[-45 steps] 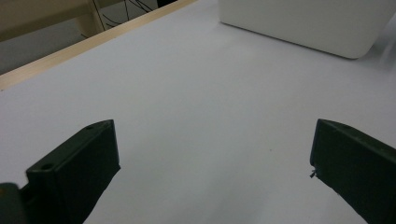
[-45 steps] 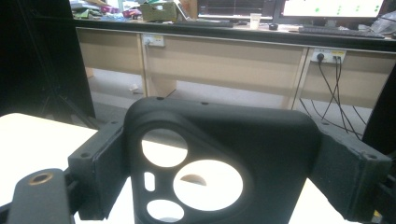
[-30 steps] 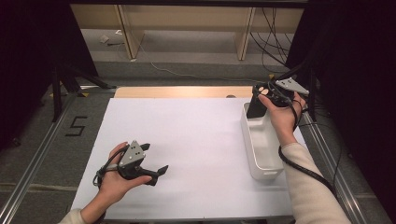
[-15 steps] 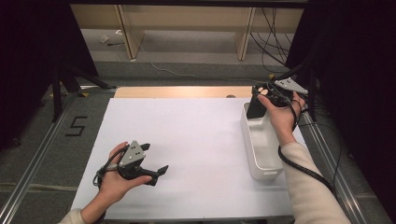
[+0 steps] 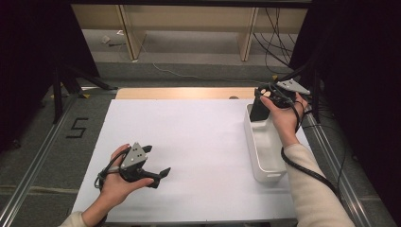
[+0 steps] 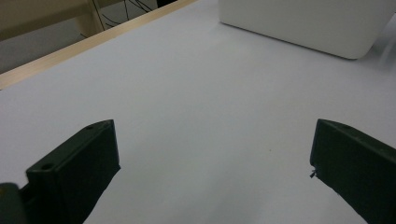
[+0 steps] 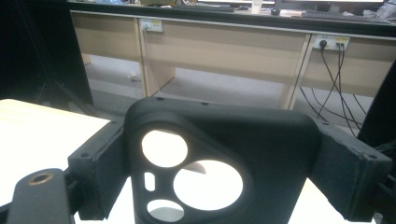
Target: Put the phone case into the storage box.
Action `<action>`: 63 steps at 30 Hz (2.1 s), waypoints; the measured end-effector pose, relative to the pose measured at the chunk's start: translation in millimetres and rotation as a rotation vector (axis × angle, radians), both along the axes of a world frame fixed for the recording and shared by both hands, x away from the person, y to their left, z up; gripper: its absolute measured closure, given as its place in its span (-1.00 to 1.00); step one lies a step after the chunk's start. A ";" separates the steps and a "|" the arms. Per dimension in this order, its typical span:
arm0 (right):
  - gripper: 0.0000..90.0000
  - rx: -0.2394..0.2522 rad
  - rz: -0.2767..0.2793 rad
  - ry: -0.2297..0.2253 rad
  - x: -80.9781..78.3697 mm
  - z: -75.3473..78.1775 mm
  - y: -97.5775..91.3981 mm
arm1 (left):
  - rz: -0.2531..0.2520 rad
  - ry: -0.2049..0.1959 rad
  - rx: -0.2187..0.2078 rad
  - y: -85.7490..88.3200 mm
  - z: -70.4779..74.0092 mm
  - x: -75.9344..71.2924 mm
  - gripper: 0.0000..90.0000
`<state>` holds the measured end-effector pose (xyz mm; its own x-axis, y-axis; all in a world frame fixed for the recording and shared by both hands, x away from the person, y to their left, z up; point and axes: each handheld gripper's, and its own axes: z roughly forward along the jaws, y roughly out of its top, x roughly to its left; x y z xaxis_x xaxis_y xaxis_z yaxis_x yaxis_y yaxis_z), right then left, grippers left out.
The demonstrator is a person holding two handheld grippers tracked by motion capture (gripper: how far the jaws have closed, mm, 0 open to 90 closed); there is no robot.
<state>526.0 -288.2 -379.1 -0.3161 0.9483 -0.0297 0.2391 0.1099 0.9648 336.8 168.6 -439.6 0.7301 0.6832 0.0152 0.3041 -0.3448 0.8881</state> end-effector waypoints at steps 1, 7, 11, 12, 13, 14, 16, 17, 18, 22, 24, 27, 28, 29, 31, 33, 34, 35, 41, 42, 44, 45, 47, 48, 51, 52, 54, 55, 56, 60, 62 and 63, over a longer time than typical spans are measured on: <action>-0.67 -0.001 0.000 0.003 0.2 -0.2 0.2 | 0.000 0.000 0.000 0.0 0.0 0.0 -0.98; -0.67 -0.007 0.000 0.014 1.4 -1.6 1.4 | 0.000 0.002 -0.001 0.0 -0.3 0.1 -0.98; -0.67 -0.013 -0.001 0.023 2.4 -2.4 1.5 | 0.000 0.002 -0.001 -0.1 -0.3 0.1 -0.98; -0.67 -0.013 -0.001 0.026 2.5 -2.6 1.7 | 0.000 0.002 -0.002 -0.1 -0.3 0.1 -0.98; -0.67 -0.013 -0.001 0.026 2.7 -2.8 1.8 | 0.000 0.002 -0.001 -0.1 -0.3 0.1 -0.98; -0.67 -0.014 -0.001 0.028 2.8 -2.9 2.1 | 0.000 0.002 -0.001 -0.1 -0.3 0.2 -0.98; -0.67 -0.015 0.000 0.031 3.1 -3.1 2.5 | -0.001 0.003 0.000 -0.1 -0.4 0.2 -0.98; -0.67 -0.017 -0.001 0.032 3.3 -3.3 2.7 | -0.001 0.003 -0.001 -0.1 -0.5 0.2 -0.98; -0.67 -0.019 0.000 0.035 3.5 -3.5 2.9 | -0.001 0.003 -0.001 -0.1 -0.5 0.2 -0.98; -0.67 -0.027 0.001 0.042 4.3 -4.8 3.5 | -0.001 0.003 -0.001 -0.1 -0.4 0.1 -0.98; -0.67 -0.029 0.001 0.047 4.5 -5.3 3.6 | -0.001 0.002 -0.002 -0.1 -0.4 0.2 -0.98; -0.67 -0.034 0.000 0.053 4.9 -6.1 3.2 | -0.001 0.003 -0.002 -0.1 -0.4 0.2 -0.98; -0.67 -0.036 -0.002 0.055 5.0 -6.3 3.0 | -0.001 0.003 -0.001 -0.1 -0.3 0.1 -0.98; -0.67 -0.034 -0.002 0.057 5.1 -6.6 2.9 | -0.001 0.002 0.000 0.0 -0.1 0.0 -0.98; -0.67 -0.033 -0.005 0.061 5.2 -6.9 2.5 | -0.001 0.001 0.000 -0.1 0.1 -0.1 -0.98; -0.67 -0.035 -0.007 0.063 5.3 -7.2 2.5 | -0.002 0.002 -0.001 -0.3 -0.1 -0.2 -0.98; -0.67 -0.035 -0.006 0.065 5.4 -7.4 2.6 | -0.002 0.002 0.000 -0.3 -0.1 -0.2 -0.98; -0.67 -0.035 -0.006 0.065 5.5 -7.6 2.7 | -0.001 0.001 0.000 -0.2 0.0 -0.1 -0.98; -0.67 -0.040 -0.005 0.074 6.0 -8.7 3.2 | -0.002 0.002 -0.001 -0.1 0.0 0.0 -0.98; -0.67 -0.042 -0.004 0.076 6.1 -8.8 3.3 | -0.001 0.001 0.000 -0.1 0.0 0.0 -0.98; -0.67 -0.044 -0.003 0.076 6.2 -9.1 3.7 | -0.002 0.002 0.001 -0.1 0.0 0.0 -0.98; -0.67 -0.044 -0.003 0.079 6.2 -9.2 3.8 | -0.002 0.002 0.000 -0.1 0.0 -0.1 -0.98; -0.67 -0.044 -0.003 0.079 6.9 -9.5 4.3 | -0.002 0.002 0.000 -0.2 0.0 -0.1 -0.98; -0.67 -0.046 -0.002 0.081 7.2 -9.6 4.4 | -0.002 0.001 0.000 -0.2 0.0 -0.1 -0.98; -0.67 -0.049 -0.002 0.084 8.1 -10.2 5.4 | -0.001 0.001 0.000 0.1 0.2 0.0 -0.98; -0.67 -0.052 -0.003 0.087 8.2 -10.1 5.5 | -0.001 0.001 0.000 0.2 0.1 0.0 -0.98; -0.67 -0.051 -0.002 0.088 8.3 -10.1 5.8 | -0.002 0.000 0.001 0.1 0.1 0.0 -0.98; -0.67 -0.053 -0.003 0.088 8.4 -10.3 5.9 | -0.002 0.000 0.000 0.0 0.1 -0.1 -0.98; -0.67 -0.052 -0.003 0.088 8.5 -10.5 5.8 | -0.002 0.000 0.000 -0.1 0.2 -0.2 -0.98; -0.67 -0.058 -0.005 0.089 9.1 -11.5 5.7 | -0.001 0.000 -0.001 0.1 0.3 -0.1 -0.98; -0.67 -0.059 -0.005 0.089 9.3 -11.7 5.5 | -0.001 0.000 -0.001 0.0 0.3 -0.1 -0.98; -0.67 -0.059 -0.004 0.092 9.3 -11.8 5.5 | -0.001 0.000 0.000 0.0 0.3 -0.1 -0.98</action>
<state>535.3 -282.7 -390.9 -0.3163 0.9470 -0.0566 0.3267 0.1648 0.9306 336.7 168.6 -439.4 0.7308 0.6824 0.0155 0.3034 -0.3451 0.8882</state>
